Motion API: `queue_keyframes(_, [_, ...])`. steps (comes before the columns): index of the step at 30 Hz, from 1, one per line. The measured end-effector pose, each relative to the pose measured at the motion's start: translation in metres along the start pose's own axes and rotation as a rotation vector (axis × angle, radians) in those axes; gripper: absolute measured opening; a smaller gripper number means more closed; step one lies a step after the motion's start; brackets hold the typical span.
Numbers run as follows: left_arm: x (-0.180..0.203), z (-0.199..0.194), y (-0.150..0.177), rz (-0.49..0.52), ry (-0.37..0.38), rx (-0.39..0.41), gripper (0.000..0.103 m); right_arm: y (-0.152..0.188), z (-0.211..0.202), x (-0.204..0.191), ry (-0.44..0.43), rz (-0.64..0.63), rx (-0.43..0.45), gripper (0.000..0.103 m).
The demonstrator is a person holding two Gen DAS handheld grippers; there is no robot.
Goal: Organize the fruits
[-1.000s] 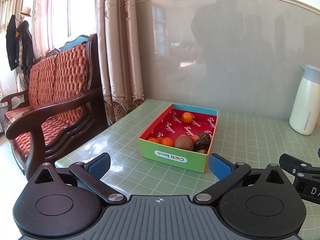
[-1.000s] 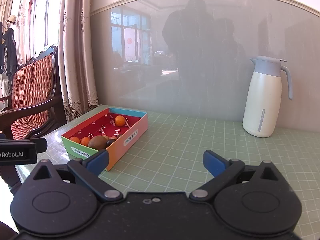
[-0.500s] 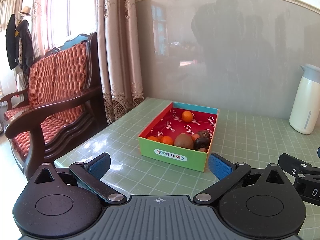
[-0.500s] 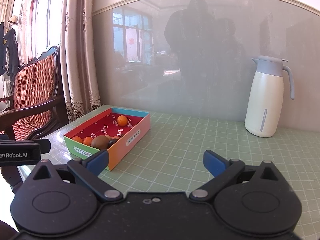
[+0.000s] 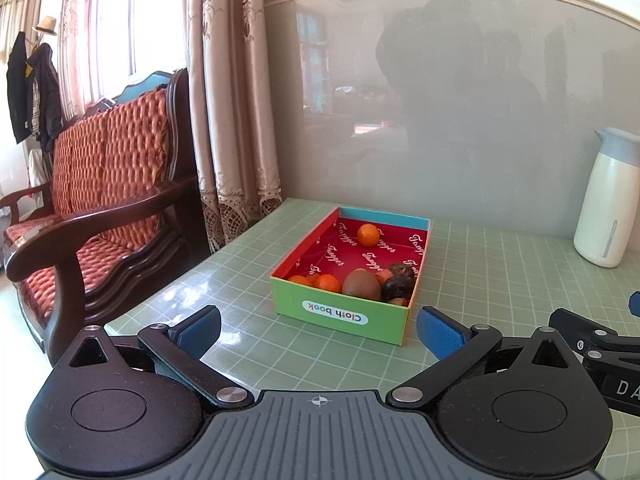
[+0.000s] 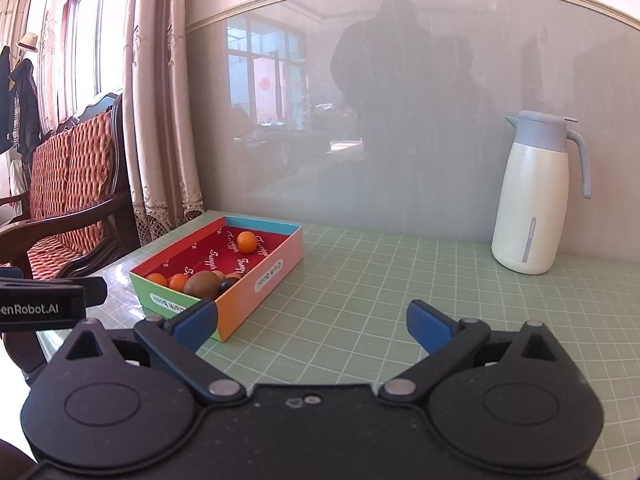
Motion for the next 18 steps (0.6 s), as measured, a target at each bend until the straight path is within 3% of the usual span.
queue_keyframes(18, [0.0053,0.0017,-0.0010,0.009,0.076,0.018,0.103,-0.0012,0.0020,0.0003,-0.004,-0.003,0.006,0.101])
Point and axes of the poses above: each gripper's, at about its wrist camera, not at the fingertips, and z roughly the way its jaws point, x to its right, y to its underside, the point moved 4 cm from there along z, roughly the way its jaws point, and after that the axes turned 4 degrees about -y, right-handed, at the moved point
